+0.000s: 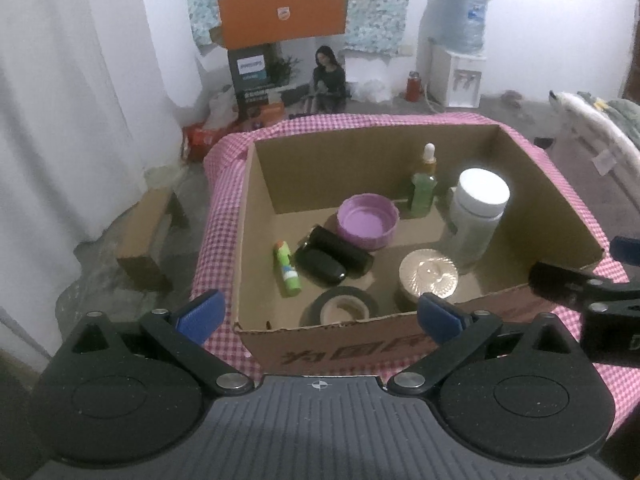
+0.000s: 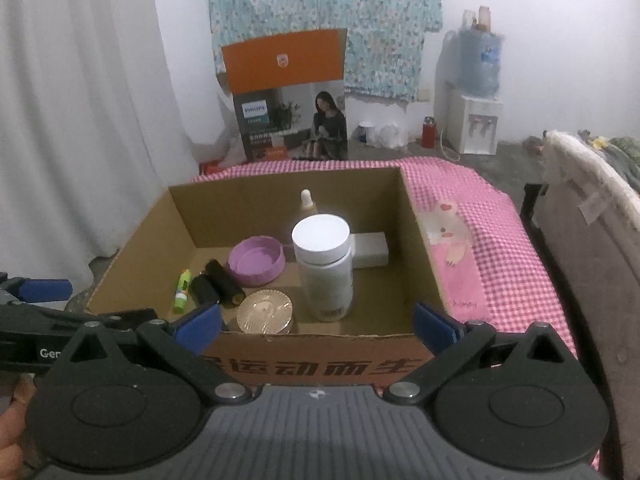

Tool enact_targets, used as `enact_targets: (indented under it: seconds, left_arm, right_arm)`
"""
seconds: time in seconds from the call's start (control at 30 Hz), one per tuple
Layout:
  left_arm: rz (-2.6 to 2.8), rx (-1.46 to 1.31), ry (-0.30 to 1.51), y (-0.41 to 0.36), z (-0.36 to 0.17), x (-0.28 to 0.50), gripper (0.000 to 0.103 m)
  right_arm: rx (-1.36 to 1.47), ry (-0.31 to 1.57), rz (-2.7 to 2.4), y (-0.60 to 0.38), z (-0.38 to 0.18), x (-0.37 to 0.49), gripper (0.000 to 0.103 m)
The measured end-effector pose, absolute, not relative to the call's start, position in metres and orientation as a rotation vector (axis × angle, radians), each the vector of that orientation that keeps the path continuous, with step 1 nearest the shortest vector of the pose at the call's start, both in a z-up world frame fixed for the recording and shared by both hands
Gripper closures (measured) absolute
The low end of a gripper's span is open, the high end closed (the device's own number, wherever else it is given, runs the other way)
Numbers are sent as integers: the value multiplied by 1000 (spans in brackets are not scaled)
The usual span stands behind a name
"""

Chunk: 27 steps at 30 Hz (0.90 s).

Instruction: Organize rigid objects

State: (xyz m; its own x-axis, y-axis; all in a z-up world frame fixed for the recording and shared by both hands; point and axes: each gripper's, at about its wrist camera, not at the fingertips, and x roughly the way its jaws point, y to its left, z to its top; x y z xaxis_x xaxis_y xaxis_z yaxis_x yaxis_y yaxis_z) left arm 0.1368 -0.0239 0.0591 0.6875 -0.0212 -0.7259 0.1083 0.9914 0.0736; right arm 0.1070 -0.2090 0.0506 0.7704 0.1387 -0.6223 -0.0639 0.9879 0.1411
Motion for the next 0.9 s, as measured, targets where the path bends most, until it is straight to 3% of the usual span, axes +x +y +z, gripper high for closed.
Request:
enact_targets:
  seconds: [0.9]
  left_arm:
    - [-39,74,826,-12,63,136,0]
  right_arm:
    - [113,751,100,-202,41,120,0]
